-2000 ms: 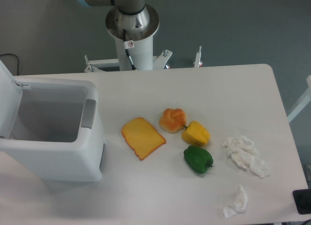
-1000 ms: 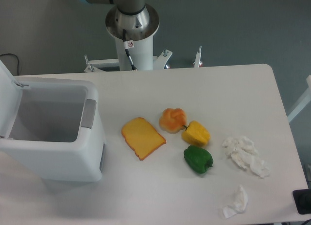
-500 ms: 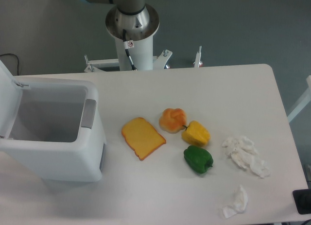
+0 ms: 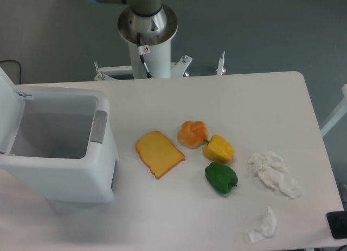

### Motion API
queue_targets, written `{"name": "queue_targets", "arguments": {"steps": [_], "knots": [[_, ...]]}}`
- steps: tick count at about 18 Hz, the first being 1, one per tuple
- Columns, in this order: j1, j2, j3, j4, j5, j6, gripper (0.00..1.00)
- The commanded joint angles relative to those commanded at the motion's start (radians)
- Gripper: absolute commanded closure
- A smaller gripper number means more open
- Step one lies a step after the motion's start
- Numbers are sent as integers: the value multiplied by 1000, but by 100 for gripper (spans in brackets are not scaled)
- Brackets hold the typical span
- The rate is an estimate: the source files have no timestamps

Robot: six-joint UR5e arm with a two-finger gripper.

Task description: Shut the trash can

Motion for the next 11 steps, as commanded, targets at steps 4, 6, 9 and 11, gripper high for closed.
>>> {"name": "queue_targets", "arguments": {"steps": [4,6,9,11], "knots": [[3,2,0,-3,17,-2,0],[5,3,-2,-6,31,-3,0],[5,28,-9,-5,126,-2,0],[12,43,-23,-5,166,0,0]]}}
